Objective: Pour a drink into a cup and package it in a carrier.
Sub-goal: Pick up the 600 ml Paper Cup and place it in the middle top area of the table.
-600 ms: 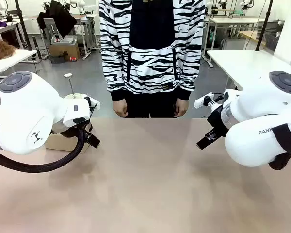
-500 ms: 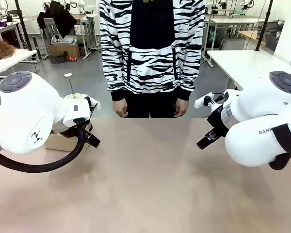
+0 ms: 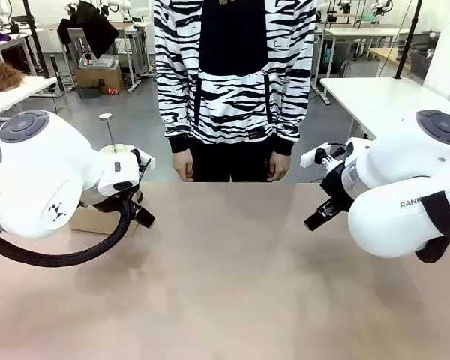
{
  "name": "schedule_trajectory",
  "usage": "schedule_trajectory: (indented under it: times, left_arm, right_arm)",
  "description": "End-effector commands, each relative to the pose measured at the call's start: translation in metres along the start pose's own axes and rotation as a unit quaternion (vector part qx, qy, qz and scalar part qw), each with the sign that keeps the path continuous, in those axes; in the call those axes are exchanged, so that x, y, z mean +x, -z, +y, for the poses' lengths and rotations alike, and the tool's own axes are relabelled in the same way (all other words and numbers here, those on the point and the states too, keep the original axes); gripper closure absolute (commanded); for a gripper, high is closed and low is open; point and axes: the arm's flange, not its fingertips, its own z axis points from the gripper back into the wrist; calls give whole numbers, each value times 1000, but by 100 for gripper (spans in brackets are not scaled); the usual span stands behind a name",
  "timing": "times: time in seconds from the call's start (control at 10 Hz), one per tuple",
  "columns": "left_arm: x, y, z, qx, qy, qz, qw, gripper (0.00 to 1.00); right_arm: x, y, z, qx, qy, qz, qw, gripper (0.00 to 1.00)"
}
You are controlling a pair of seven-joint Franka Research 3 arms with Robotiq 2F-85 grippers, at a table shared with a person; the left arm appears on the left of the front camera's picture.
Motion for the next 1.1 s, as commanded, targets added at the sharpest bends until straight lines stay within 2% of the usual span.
schedule_trajectory:
  times: [0.0,0.2,0.4,0.6,0.7,0.8,1.0]
  left_arm:
    - [0,0,0,0,0,0,1000,0]
    - [0,0,0,0,0,0,1000,0]
    - [0,0,0,0,0,0,1000,0]
    - [0,0,0,0,0,0,1000,0]
    - [0,0,0,0,0,0,1000,0]
    - [0,0,0,0,0,0,1000,0]
    - [0,0,0,0,0,0,1000,0]
  right_arm:
    - [0,0,0,0,0,0,1000,0]
    - [0,0,0,0,0,0,1000,0]
    - [40,-42,-18,15,0,-14,1000,0]
    - [69,-105,-44,12,-5,-37,999,0]
    - [71,-132,-65,24,-9,-56,998,0]
    - [63,-153,-98,62,-15,-74,995,0]
    - [16,-170,-188,179,-54,-148,971,0]
